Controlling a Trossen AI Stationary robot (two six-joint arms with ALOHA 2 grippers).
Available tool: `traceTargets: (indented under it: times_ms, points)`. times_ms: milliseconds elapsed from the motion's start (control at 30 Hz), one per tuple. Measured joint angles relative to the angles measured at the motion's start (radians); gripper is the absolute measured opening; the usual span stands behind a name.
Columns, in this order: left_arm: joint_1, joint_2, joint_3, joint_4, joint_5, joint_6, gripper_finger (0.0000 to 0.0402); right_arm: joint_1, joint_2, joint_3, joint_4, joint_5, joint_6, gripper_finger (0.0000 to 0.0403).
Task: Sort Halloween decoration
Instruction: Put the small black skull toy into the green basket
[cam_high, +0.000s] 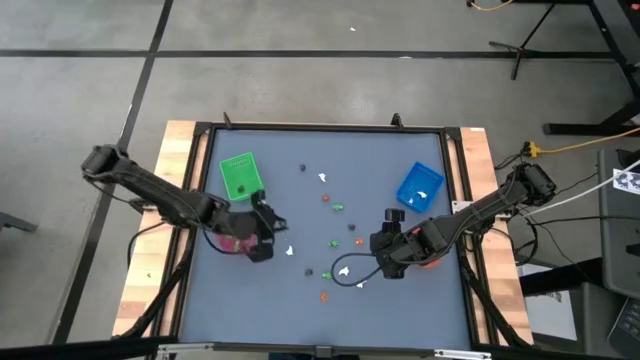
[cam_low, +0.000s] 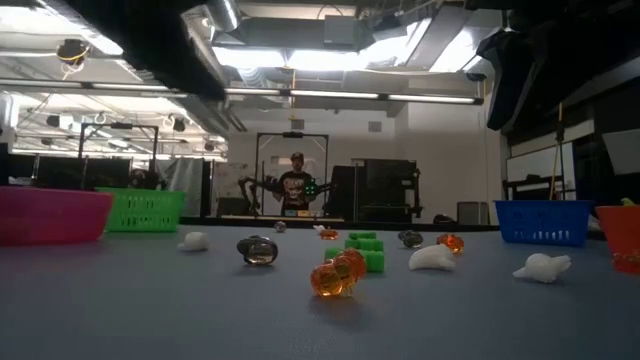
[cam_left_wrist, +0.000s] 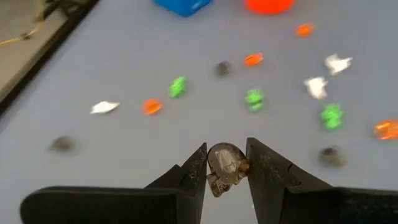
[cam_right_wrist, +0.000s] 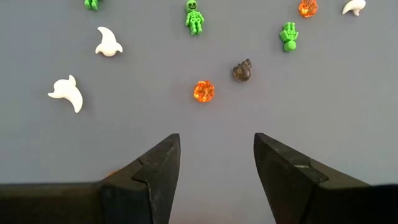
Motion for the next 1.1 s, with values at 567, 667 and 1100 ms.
traceTargets:
  times_ms: [567,667,1100]
  points:
    - [0.275,-0.155,0.0,-0.577,-0.02,-0.002,0.0078,0.0,0.0,0.0,0.001,0.0,0.0,0.0205]
    - [0.325,-0.156,-0.003,-0.593,-0.02,-0.002,0.0078,0.0,0.0,0.0,0.001,0.0,0.0,0.0205]
    - [0.483,-0.155,-0.045,-0.556,-0.044,-0.048,0.0078,0.0,0.0,0.0,0.025,0.017,0.0,0.0205]
